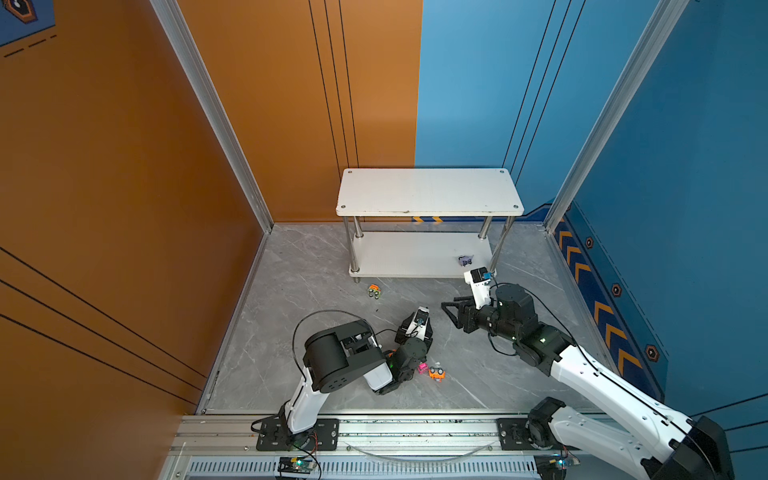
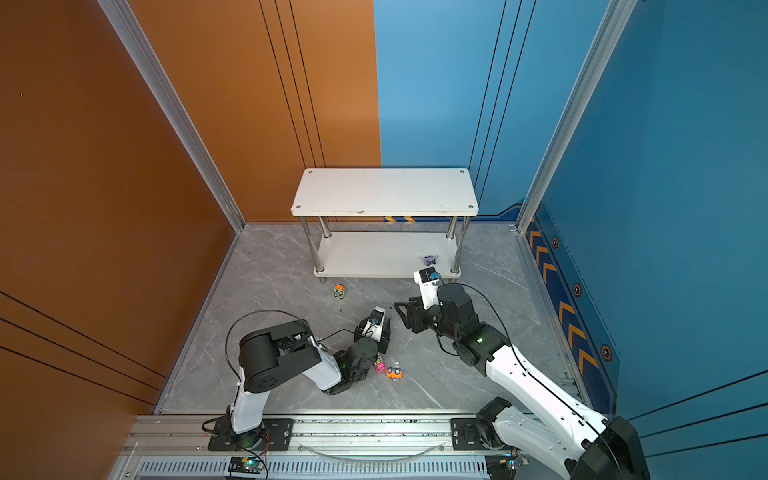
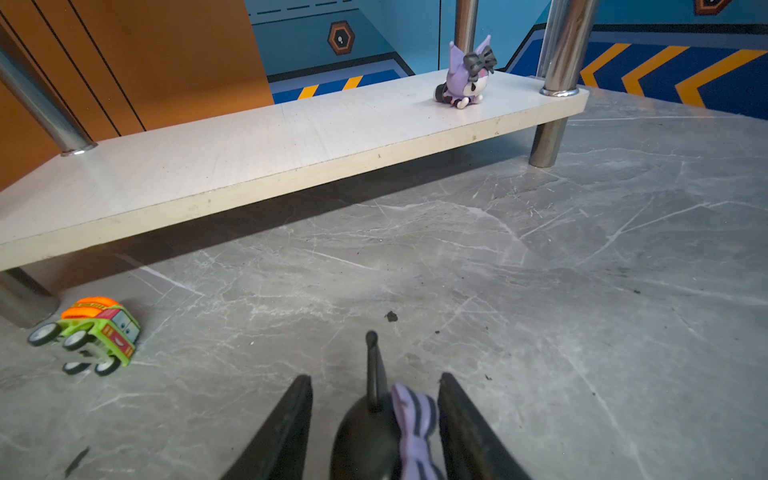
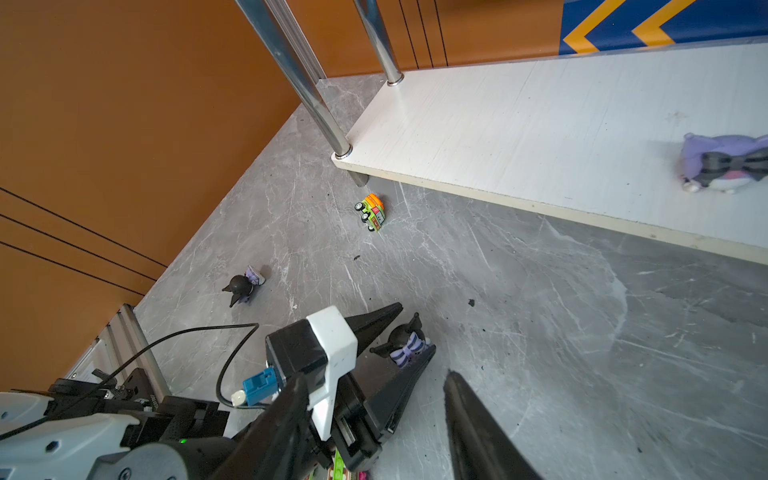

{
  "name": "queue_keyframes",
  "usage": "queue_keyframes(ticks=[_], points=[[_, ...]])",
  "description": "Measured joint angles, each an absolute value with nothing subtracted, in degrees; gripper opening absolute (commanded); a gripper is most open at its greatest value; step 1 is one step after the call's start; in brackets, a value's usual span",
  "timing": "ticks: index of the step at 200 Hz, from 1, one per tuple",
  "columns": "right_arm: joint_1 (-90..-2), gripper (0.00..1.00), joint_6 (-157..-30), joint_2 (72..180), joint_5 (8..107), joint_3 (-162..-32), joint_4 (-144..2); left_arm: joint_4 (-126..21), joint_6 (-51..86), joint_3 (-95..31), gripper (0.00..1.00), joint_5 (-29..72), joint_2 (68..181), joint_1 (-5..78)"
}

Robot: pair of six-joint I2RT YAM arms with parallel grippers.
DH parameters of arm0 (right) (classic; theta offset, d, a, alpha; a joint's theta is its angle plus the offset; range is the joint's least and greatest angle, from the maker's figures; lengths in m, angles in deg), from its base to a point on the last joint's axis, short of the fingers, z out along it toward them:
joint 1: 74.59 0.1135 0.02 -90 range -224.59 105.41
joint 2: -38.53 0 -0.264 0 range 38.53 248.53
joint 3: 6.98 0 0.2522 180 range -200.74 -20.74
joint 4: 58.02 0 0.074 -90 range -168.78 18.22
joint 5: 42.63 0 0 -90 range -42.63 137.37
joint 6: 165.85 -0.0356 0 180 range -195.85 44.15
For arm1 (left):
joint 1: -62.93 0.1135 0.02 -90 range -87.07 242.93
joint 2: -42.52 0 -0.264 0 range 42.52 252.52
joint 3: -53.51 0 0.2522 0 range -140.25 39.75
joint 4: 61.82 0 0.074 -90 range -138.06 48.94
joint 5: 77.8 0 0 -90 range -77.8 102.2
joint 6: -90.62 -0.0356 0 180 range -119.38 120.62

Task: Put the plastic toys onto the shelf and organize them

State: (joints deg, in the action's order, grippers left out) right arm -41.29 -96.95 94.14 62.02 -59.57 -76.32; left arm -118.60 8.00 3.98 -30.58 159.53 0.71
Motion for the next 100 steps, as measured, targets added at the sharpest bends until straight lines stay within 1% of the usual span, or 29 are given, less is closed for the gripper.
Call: queue_keyframes(ticks=[7,38,49,62,79,81,83,100], points=[[-41.3,0.55,-96.9,94.1,62.0,-59.6,-76.3,-118.6,8.3,4.1,0.6,-30.6,159.5,0.7],[-41.3,0.55,-96.9,94.1,61.6,-59.6,-76.3,-117.8,9.1,4.1,0.77,-30.2,158.9,0.7],[-41.3,0.55,-96.9,93.9,61.4,-59.6,-76.3,-116.5,9.5,4.1,0.81,-30.0,157.8,0.7],[-41.3,0.55,-96.9,93.7,61.0,-59.6,-76.3,-114.8,9.5,4.1,0.85,-29.9,155.7,0.7],[-41.3,0.56,-96.9,93.2,60.7,-59.6,-76.3,-112.2,9.5,4.1,0.85,-29.8,152.1,0.7],[-41.3,0.56,-96.9,93.2,60.7,-59.6,-76.3,-111.5,9.5,4.1,0.89,-29.8,151.2,0.7],[-41.4,0.56,-96.9,93.2,60.6,-59.6,-76.3,-111.4,9.5,4.1,0.9,-29.8,151.0,0.7],[-41.6,0.58,-96.9,93.0,60.5,-59.6,-76.4,-108.2,9.7,4.1,0.91,-29.8,146.2,0.7]])
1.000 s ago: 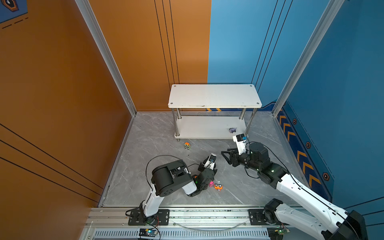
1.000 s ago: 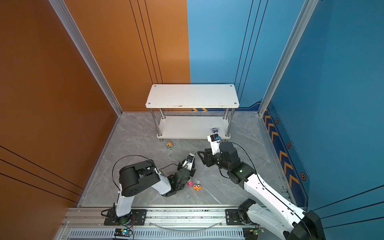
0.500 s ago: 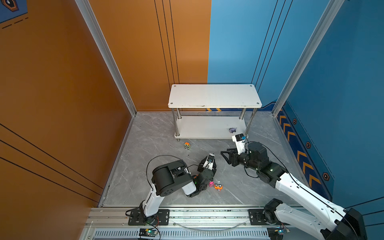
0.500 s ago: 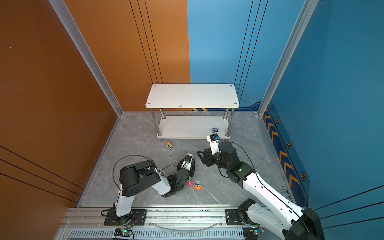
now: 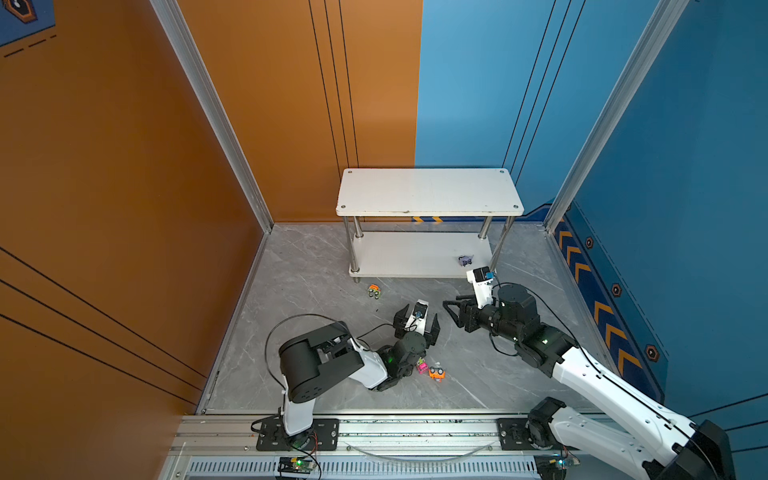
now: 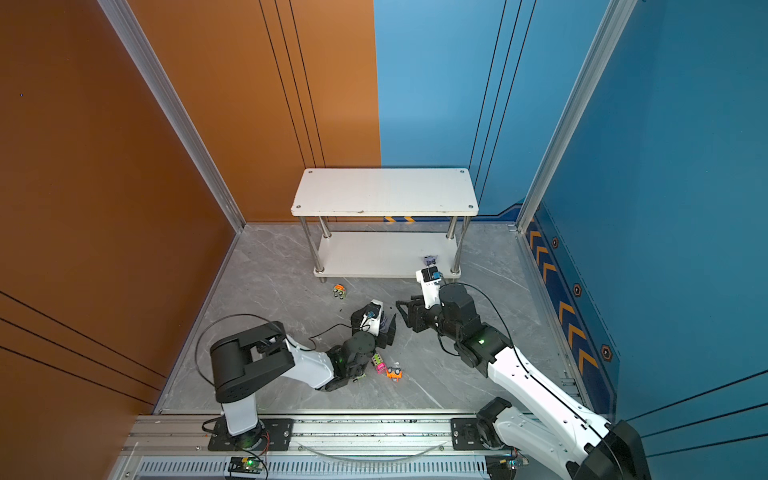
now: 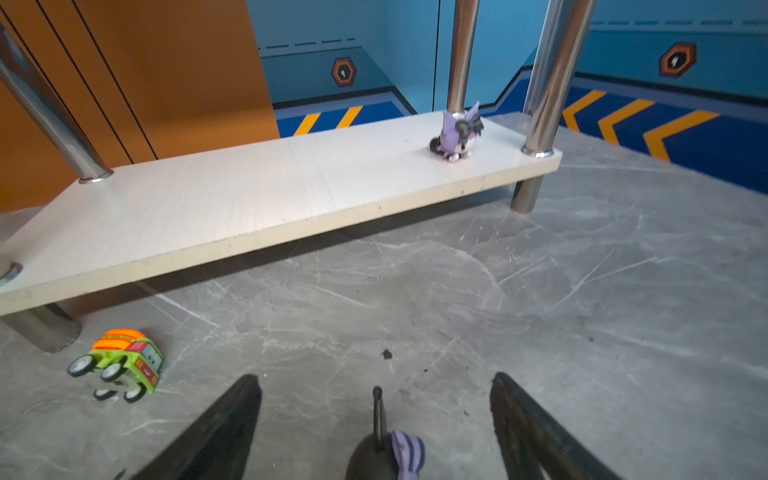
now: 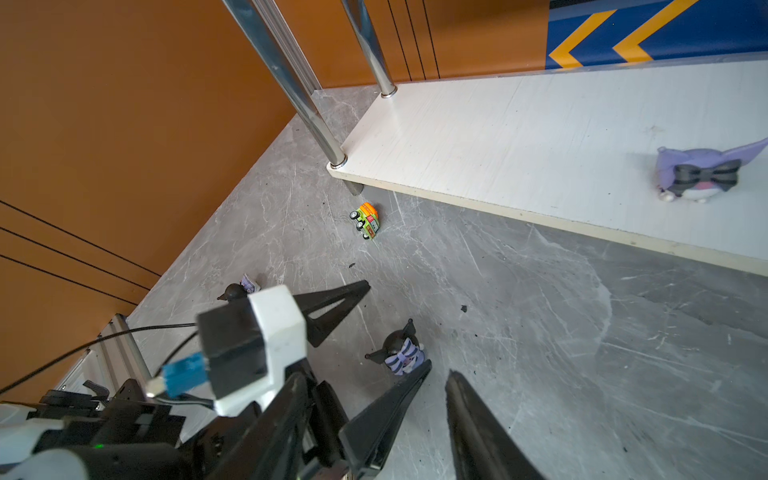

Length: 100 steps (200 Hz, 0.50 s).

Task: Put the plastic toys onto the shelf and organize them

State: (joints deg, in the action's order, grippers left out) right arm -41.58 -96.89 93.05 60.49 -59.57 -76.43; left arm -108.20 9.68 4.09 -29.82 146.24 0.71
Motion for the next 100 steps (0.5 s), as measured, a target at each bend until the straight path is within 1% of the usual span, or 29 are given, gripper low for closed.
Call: queue_keyframes(ticks=[37,51,69,72,73,74,75,77,100], points=[[-41.9,0.68,-95.8,93.6,59.0,-60.2,-79.5,-98.2,10.4,3.5,0.92,-29.8,135.3,1.0],[-41.9,0.73,-94.7,95.2,59.0,-61.8,-81.7,-93.6,11.3,2.8,0.91,-29.8,131.8,1.4],[-41.5,0.77,-92.5,98.0,58.8,-63.7,-83.9,-88.5,13.3,2.6,0.91,-28.9,127.3,2.6],[-41.4,0.81,-92.2,98.4,58.6,-63.9,-84.3,-87.6,13.8,2.7,0.9,-28.6,126.5,2.9],[-41.3,0.81,-92.1,98.7,58.6,-64.0,-84.4,-87.6,13.8,2.7,0.9,-28.6,126.5,2.9],[-41.2,0.93,-91.9,98.9,58.5,-64.1,-84.6,-87.4,13.9,2.7,0.9,-28.4,126.2,3.1],[-41.1,0.97,-91.8,99.1,58.4,-64.2,-84.8,-87.0,14.1,2.7,0.9,-28.2,125.9,3.2],[-41.1,0.99,-91.5,99.3,58.3,-64.4,-84.9,-86.7,14.2,2.7,0.9,-28.2,125.5,3.4],[-38.1,1.0,-88.5,104.8,55.6,-66.4,-88.1,-81.0,17.3,3.4,0.89,-26.2,119.7,6.8]])
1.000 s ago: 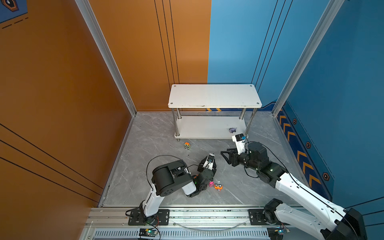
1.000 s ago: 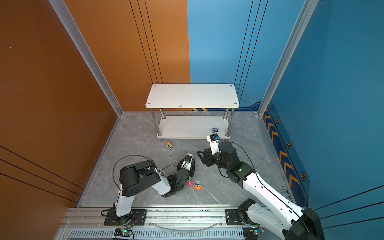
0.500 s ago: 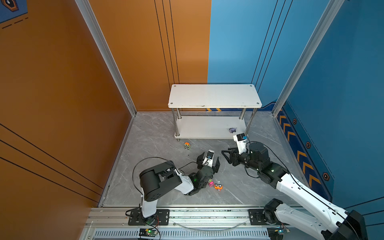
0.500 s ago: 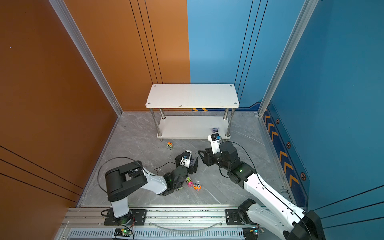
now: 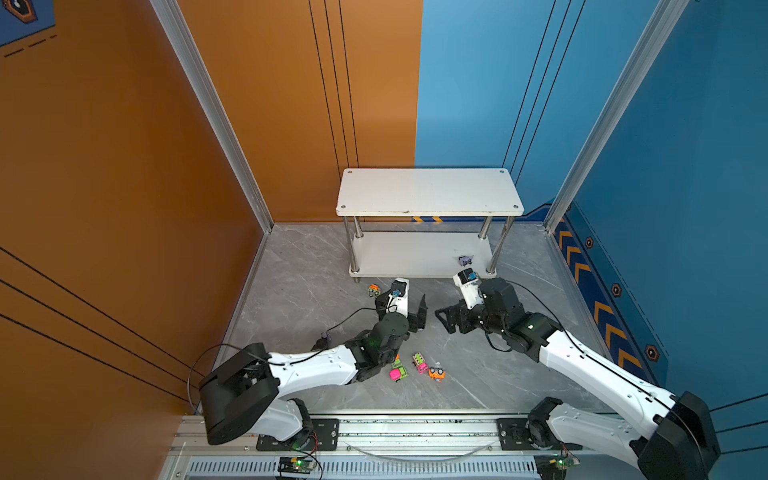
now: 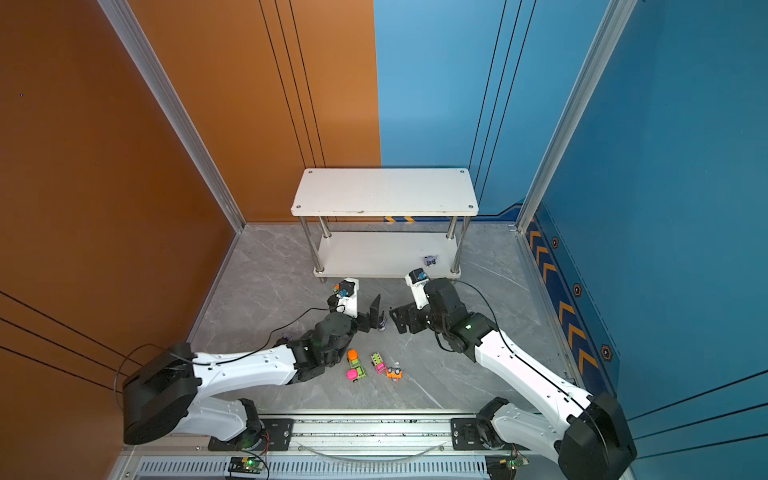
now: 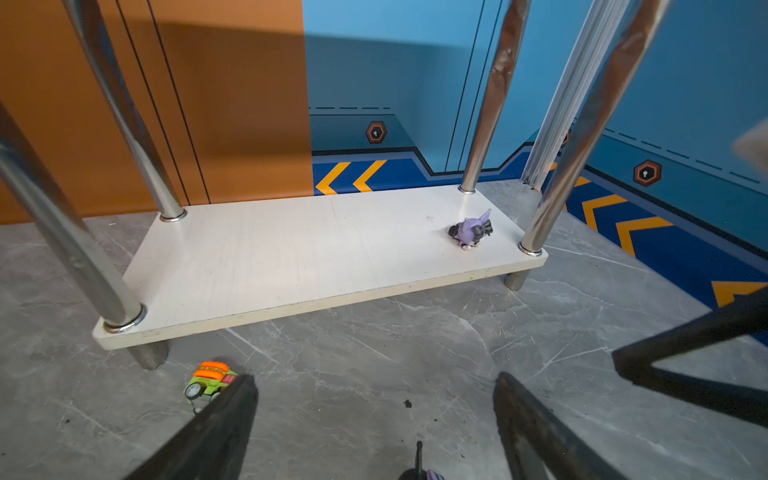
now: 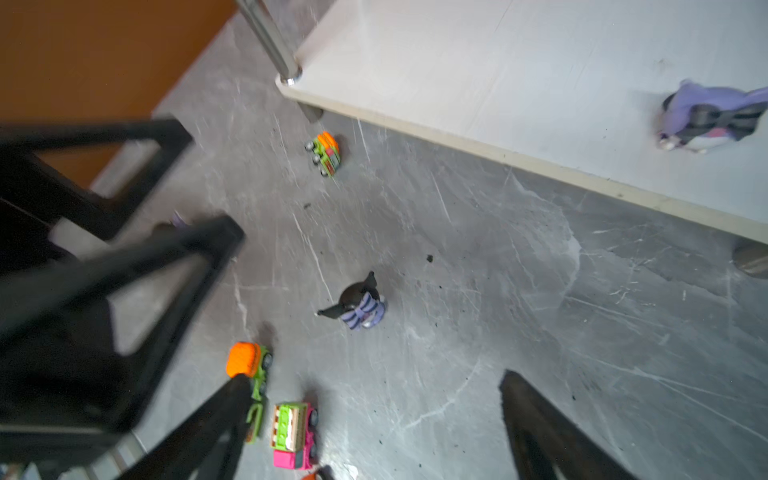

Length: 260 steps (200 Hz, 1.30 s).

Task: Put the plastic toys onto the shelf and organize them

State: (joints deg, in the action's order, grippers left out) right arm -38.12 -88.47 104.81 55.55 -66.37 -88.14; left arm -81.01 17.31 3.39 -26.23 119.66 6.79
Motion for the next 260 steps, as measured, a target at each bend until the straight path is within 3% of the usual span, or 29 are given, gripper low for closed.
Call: queue_keyframes(ticks=[65,136,260], points=[[-30.7,0.98,-78.0,122.8,49.8,-70.1,-89.6,-69.2,23.0,4.3,0.89,-17.6,110.2,15.7],[-33.1,0.88,-68.9,137.7,51.7,-82.7,-90.2,-66.4,25.1,5.9,0.9,-10.6,108.2,19.1],[-33.8,0.71,-65.7,142.7,58.1,-87.2,-93.8,-66.6,27.2,6.9,0.9,-6.1,109.1,20.7]])
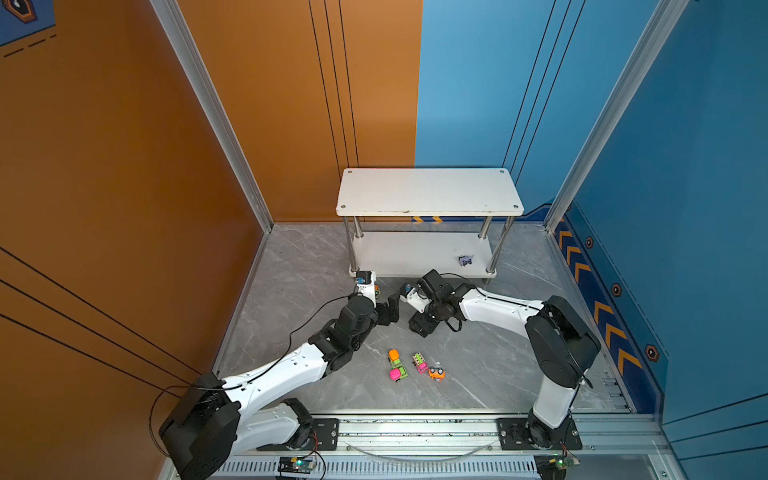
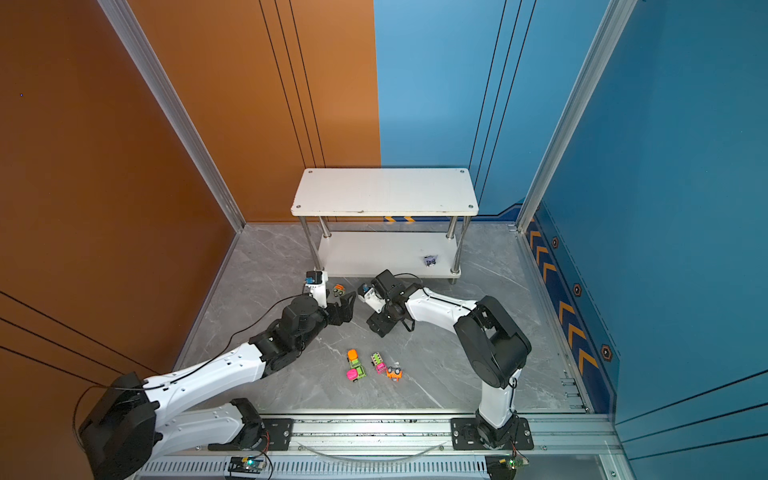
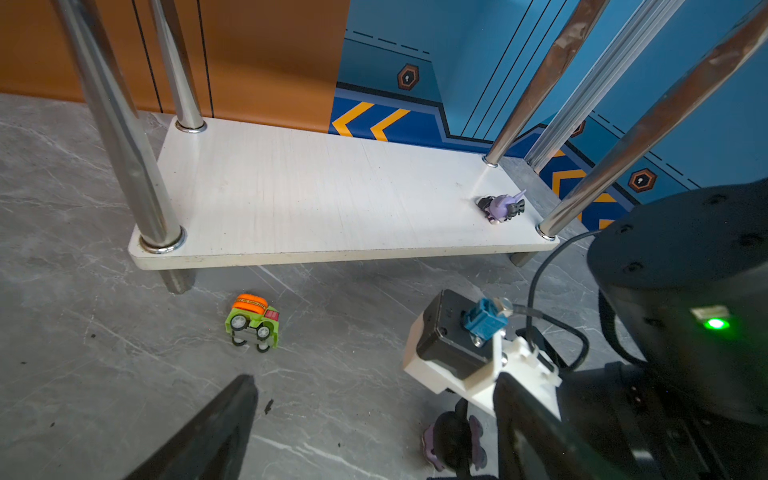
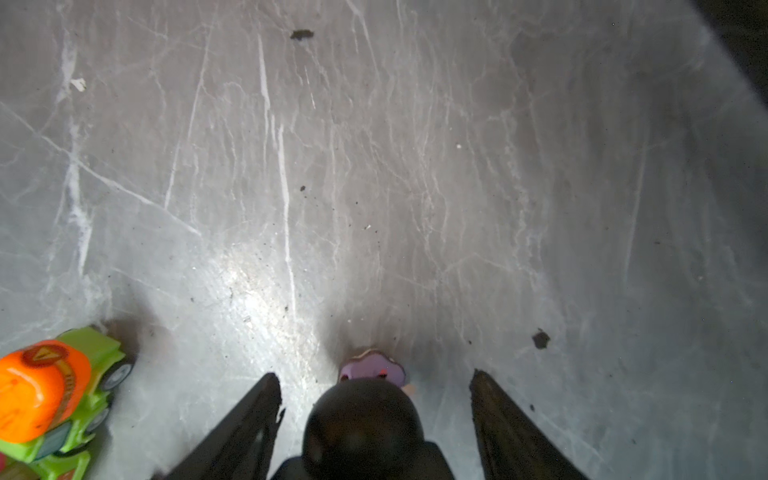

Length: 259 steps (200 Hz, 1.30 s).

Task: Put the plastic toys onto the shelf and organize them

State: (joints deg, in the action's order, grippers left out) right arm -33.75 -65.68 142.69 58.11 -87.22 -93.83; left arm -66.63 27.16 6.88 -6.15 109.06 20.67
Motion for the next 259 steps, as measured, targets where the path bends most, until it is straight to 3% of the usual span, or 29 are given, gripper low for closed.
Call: queue_keyframes(ticks=[83,109,142,197,259], points=[[-33.8,0.45,-66.0,142.7,58.8,-87.2,-93.8,-66.6,27.7,6.8,0.9,-5.7,109.1,20.7],[-33.7,0.32,-67.8,142.6,57.0,-87.2,-93.8,-66.6,27.7,6.8,0.9,-5.7,109.1,20.7],[-33.7,0.24,-71.0,142.4,53.3,-87.9,-94.9,-66.6,27.7,6.8,0.9,-5.7,109.1,20.8],[-34.2,0.19,-76.4,142.5,42.6,-101.0,-103.1,-66.6,27.7,6.8,0.9,-5.7,109.1,21.0],[-41.4,0.18,-81.3,148.0,34.0,-117.5,-107.4,-65.4,28.2,7.1,0.9,-5.8,106.3,21.0]])
